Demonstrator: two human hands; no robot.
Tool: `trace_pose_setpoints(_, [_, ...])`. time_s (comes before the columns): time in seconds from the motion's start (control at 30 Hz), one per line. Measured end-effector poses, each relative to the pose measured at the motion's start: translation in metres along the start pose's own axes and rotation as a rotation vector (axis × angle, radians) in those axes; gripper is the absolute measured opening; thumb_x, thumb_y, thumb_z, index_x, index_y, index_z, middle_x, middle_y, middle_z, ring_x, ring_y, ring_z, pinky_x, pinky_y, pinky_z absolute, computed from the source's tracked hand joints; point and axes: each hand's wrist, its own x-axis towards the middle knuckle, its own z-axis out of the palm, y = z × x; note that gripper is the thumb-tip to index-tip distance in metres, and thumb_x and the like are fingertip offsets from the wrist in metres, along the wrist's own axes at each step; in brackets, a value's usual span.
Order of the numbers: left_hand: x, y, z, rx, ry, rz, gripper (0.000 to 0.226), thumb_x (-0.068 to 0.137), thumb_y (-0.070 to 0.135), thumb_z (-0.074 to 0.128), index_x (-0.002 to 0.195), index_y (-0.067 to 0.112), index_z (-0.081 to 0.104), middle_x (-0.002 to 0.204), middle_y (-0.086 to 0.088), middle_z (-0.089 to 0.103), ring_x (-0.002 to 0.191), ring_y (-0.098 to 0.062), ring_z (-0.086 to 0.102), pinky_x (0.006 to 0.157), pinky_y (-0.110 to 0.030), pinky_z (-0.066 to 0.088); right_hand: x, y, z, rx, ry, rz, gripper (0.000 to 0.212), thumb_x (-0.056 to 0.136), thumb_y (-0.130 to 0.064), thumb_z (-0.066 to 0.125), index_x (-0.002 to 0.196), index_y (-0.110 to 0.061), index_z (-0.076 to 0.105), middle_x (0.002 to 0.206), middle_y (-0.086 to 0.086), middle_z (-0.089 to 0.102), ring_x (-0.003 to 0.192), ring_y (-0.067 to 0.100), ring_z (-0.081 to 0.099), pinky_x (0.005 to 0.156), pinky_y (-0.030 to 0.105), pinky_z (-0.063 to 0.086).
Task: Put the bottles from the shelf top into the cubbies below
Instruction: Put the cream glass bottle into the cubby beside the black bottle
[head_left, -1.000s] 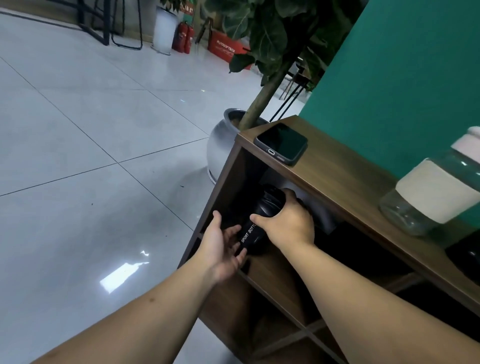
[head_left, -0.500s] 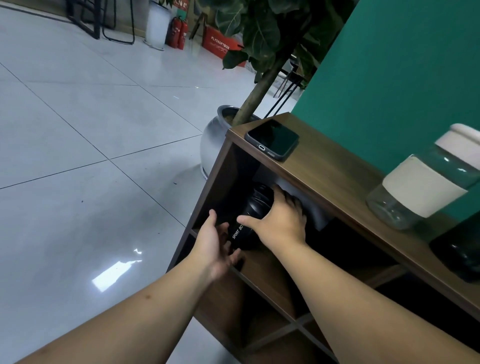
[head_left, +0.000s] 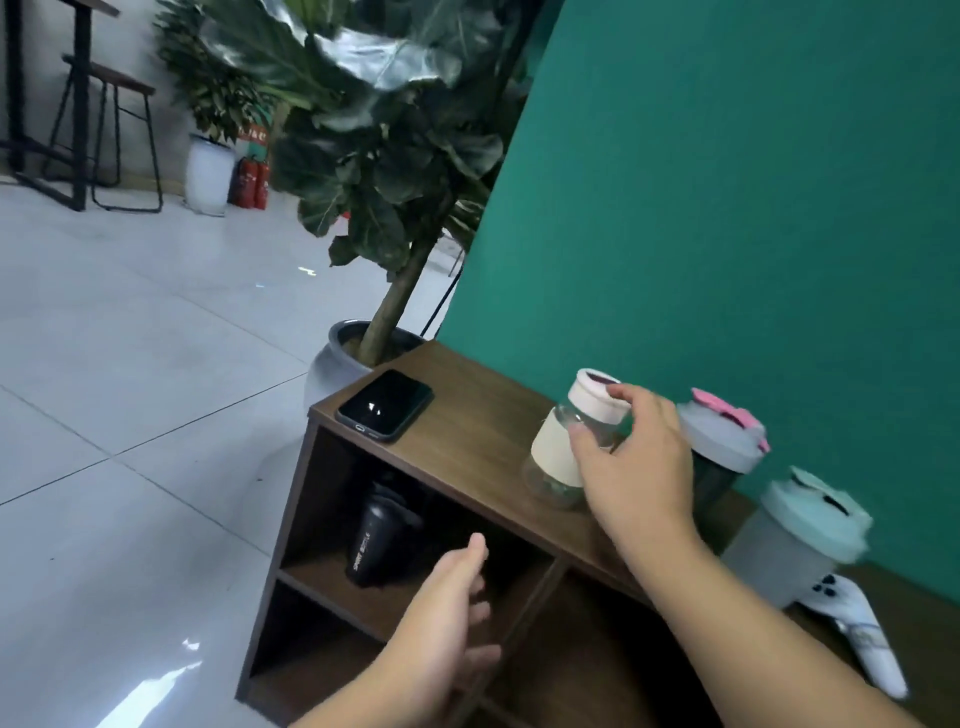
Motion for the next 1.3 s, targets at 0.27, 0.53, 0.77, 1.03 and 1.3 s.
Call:
trace_pose_setpoints(0.27, [-0.011, 0.066, 0.055, -0.198, -0.051, 0.090, 0.042, 0.101, 0.050, 0.054, 0.129, 0.020, 0.064, 0.141, -0.008, 0.056, 0.117, -0.039, 0.062, 0.090, -0.059, 0.059, 0.058, 0.021, 0.023, -0.056, -0.237, 0.233, 0.090, 0.076, -0.046, 0.078, 0.153, -0.027, 0.034, 0.146, 0.012, 0.043, 0.132, 0.035, 0.046, 0.109, 0.041, 0.040])
trace_pose_setpoints(0.53, [0.007, 0.074, 0.072, -0.216, -0.151, -0.012, 0.068, 0.100, 0.059, 0.048, 0.158, 0.026, 0.040, 0.168, -0.006, 0.033, 0.146, -0.047, 0.035, 0.102, -0.061, 0.050, 0.060, 0.027, 0.039, 0.137, -0.245, 0.264, 0.066, 0.080, -0.032, 0.080, 0.133, -0.027, 0.040, 0.122, 0.012, 0.056, 0.091, 0.025, 0.050, 0.079, 0.030, 0.039])
trace_pose_setpoints(0.77, [-0.033, 0.058, 0.053, -0.024, 0.147, 0.199, 0.041, 0.103, 0.048, 0.048, 0.128, 0.019, 0.062, 0.126, -0.006, 0.064, 0.107, -0.023, 0.060, 0.090, -0.058, 0.057, -0.002, -0.014, 0.004, 0.204, -0.147, 0.209, 0.076, 0.073, -0.048, 0.079, 0.137, -0.032, 0.041, 0.124, 0.004, 0.060, 0.107, 0.028, 0.061, 0.087, 0.038, 0.051])
trace_pose_setpoints(1.03, [-0.025, -0.036, -0.034, -0.118, 0.306, 0.093, 0.056, 0.099, 0.056, 0.045, 0.088, 0.006, 0.068, 0.090, -0.023, 0.074, 0.067, -0.033, 0.067, 0.057, -0.039, 0.055, -0.134, -0.018, 0.032, 0.065, -0.279, 0.238, 0.096, 0.065, -0.063, 0.077, 0.146, -0.030, 0.037, 0.139, -0.003, 0.053, 0.124, 0.022, 0.056, 0.096, 0.033, 0.046])
trace_pose_setpoints(1.3, [0.049, -0.092, -0.069, -0.246, 0.306, -0.049, 0.070, 0.102, 0.063, 0.037, 0.120, 0.003, 0.068, 0.097, -0.021, 0.080, 0.077, -0.027, 0.079, 0.036, -0.023, 0.049, -0.176, 0.041, 0.136, 0.009, -0.350, 0.330, 0.096, 0.069, -0.059, 0.081, 0.146, -0.028, 0.032, 0.138, 0.001, 0.051, 0.124, 0.023, 0.056, 0.097, 0.035, 0.053])
